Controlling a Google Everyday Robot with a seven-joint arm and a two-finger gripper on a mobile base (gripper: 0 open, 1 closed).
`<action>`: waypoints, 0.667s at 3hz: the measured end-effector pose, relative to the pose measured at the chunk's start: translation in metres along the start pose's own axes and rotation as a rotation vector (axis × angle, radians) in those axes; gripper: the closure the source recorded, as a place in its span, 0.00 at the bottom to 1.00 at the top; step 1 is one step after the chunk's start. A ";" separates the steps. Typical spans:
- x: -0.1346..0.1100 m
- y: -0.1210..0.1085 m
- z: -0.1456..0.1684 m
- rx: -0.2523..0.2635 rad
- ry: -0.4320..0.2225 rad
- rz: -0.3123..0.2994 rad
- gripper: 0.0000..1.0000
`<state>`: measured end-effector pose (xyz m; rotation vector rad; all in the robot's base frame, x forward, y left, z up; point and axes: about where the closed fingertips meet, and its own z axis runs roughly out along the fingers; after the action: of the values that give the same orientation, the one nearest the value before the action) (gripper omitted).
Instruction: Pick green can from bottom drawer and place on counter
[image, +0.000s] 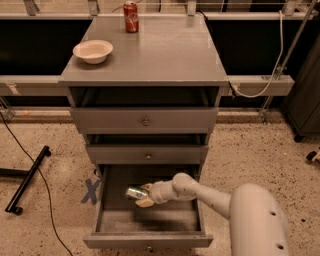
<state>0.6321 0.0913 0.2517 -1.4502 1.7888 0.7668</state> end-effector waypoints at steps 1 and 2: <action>-0.040 -0.038 -0.087 0.045 0.011 -0.078 1.00; -0.036 -0.035 -0.082 0.041 0.010 -0.072 1.00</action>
Offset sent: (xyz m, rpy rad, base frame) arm 0.0178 -0.0457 0.0558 -0.0172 -0.0548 0.0004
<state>0.6582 0.0390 0.3284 -1.4856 1.7401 0.6838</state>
